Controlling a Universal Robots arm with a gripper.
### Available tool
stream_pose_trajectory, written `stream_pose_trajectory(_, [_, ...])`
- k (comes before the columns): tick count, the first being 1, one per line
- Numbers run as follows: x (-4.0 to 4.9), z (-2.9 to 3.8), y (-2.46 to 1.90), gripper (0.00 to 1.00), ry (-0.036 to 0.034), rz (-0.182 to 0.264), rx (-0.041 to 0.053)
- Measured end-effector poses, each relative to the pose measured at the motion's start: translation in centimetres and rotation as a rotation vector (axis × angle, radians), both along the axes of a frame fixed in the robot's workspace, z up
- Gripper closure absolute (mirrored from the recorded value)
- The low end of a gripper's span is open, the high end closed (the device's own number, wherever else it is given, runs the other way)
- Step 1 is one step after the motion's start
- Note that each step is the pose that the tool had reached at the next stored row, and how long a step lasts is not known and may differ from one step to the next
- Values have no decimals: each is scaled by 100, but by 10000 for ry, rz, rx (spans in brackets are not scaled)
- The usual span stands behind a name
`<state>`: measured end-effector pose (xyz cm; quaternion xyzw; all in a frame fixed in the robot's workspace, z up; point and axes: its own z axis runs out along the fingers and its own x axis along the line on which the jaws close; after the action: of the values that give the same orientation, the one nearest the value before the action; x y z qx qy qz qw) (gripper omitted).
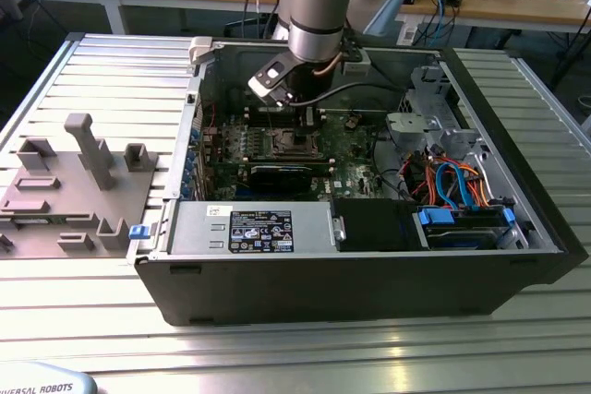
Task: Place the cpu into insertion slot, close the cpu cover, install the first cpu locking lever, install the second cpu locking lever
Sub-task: 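Close the cpu cover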
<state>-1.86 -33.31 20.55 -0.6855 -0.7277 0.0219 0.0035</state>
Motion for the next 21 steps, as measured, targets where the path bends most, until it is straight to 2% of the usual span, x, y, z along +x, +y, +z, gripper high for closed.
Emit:
stream_pose_trajectory(1, [35, 8, 2, 89, 25, 3, 14])
stream_pose_trajectory(3, [44, 50, 0, 89, 42, 1, 17])
stream_pose_trajectory(4, [45, 116, 0, 89, 46, -1, 29])
stream_pose_trajectory(6, [46, 189, 0, 89, 47, -1, 44])
stream_pose_trajectory(9, [46, 306, 0, 89, 47, 0, 119])
stream_pose_trajectory(10, [46, 359, 0, 89, 47, 1, 190])
stream_pose_trajectory(11, [47, 383, 0, 89, 48, 2, 230])
stream_pose_trajectory(14, [46, 444, -2, 89, 47, 2, 433])
stream_pose_trajectory(16, [46, 487, -3, 89, 47, 0, 508])
stream_pose_trajectory(19, [48, 593, -3, 89, 53, 2, 511])
stream_pose_trajectory(21, [52, 705, -3, 89, 73, 2, 513])
